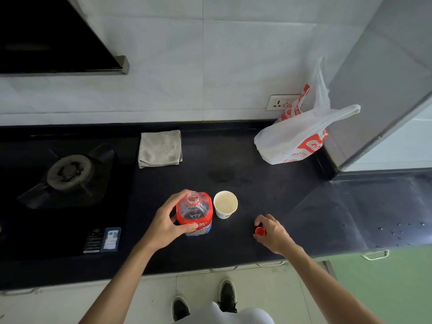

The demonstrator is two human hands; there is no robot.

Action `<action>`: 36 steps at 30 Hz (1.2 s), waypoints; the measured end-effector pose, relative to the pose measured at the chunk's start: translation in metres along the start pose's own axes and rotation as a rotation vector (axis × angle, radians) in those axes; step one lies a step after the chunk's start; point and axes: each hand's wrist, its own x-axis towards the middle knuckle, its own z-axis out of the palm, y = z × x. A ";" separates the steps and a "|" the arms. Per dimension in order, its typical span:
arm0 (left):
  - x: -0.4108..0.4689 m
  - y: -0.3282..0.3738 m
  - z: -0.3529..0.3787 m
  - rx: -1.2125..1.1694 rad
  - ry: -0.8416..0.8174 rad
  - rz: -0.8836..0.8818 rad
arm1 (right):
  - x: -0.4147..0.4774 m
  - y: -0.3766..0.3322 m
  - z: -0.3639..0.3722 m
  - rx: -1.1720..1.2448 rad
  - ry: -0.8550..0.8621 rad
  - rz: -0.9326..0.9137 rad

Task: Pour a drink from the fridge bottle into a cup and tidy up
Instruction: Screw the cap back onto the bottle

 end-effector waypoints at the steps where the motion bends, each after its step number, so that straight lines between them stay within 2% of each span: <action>1: 0.000 0.000 0.000 0.004 0.001 0.004 | 0.000 0.001 -0.001 0.043 0.019 -0.007; 2: 0.000 0.000 0.000 0.009 0.001 0.006 | 0.001 0.000 -0.002 0.100 0.082 -0.016; 6: -0.002 0.003 0.001 0.012 0.012 0.008 | 0.002 -0.025 -0.032 0.345 0.514 0.023; 9: -0.002 0.003 0.001 0.019 0.014 0.013 | 0.003 -0.059 -0.068 0.544 0.605 0.009; 13: -0.002 0.002 0.000 0.004 0.013 0.006 | -0.006 -0.111 -0.095 0.753 0.571 -0.147; 18: -0.001 0.005 -0.001 -0.013 0.014 -0.005 | -0.024 -0.174 -0.092 0.777 0.442 -0.392; 22: -0.001 0.008 0.000 -0.020 0.016 -0.010 | -0.020 -0.196 -0.076 0.585 0.406 -0.564; 31: -0.002 0.006 0.000 -0.019 0.011 -0.007 | -0.010 -0.198 -0.079 0.432 0.247 -0.718; 36: -0.002 0.003 0.000 -0.044 0.019 -0.004 | -0.003 -0.203 -0.094 0.080 0.140 -0.842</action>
